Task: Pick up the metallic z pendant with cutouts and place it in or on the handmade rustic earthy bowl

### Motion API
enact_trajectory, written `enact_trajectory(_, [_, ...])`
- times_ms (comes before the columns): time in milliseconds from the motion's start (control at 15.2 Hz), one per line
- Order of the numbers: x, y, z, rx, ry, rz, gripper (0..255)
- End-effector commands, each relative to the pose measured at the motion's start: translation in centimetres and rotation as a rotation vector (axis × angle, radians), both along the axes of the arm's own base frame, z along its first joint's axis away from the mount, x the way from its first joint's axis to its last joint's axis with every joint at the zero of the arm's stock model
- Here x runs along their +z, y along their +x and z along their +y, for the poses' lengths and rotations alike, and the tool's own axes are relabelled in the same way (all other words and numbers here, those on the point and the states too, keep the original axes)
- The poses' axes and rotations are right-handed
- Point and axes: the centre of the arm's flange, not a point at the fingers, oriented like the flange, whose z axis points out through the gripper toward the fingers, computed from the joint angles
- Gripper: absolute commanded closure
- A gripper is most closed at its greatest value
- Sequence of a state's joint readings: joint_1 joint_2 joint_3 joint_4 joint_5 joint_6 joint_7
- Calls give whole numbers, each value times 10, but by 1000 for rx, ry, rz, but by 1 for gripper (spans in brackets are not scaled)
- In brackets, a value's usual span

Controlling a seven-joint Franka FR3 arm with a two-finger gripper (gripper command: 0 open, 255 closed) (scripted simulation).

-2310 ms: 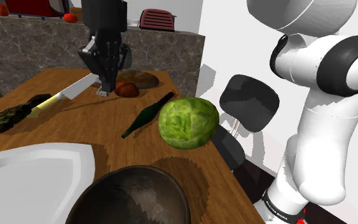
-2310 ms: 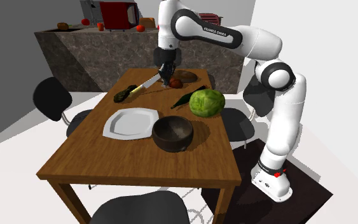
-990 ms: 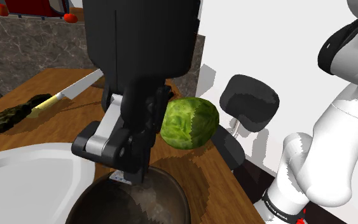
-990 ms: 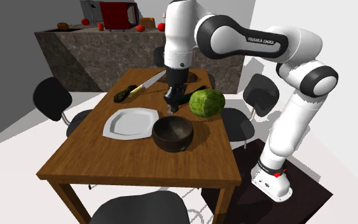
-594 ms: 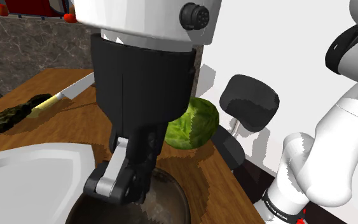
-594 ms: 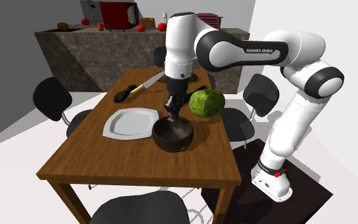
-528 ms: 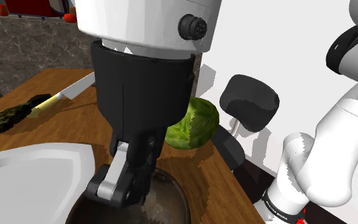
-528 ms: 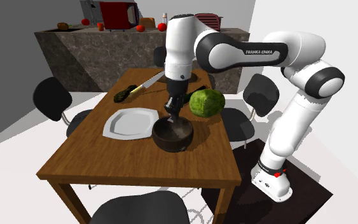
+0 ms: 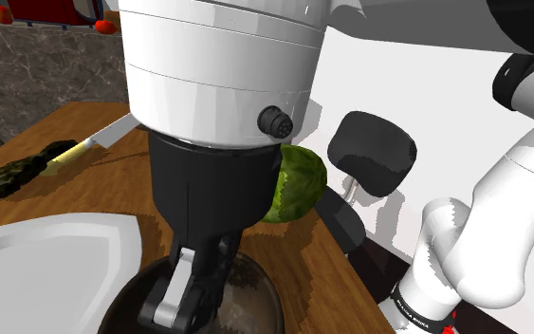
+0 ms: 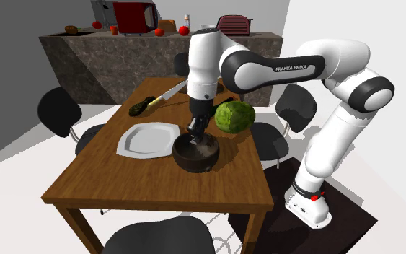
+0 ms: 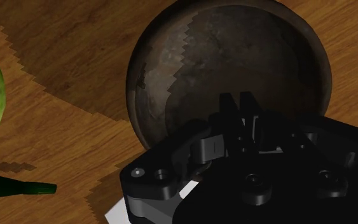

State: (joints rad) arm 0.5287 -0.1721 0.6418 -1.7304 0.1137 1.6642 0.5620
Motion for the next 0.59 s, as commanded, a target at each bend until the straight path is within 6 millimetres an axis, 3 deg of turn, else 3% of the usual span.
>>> enact_trajectory(0, [0, 0, 0, 0, 0, 0, 255])
enact_trajectory(198, [0, 0, 0, 0, 0, 0, 255])
enact_trajectory(264, [0, 0, 0, 0, 0, 0, 0])
enact_trajectory(528, [0, 0, 0, 0, 0, 0, 0])
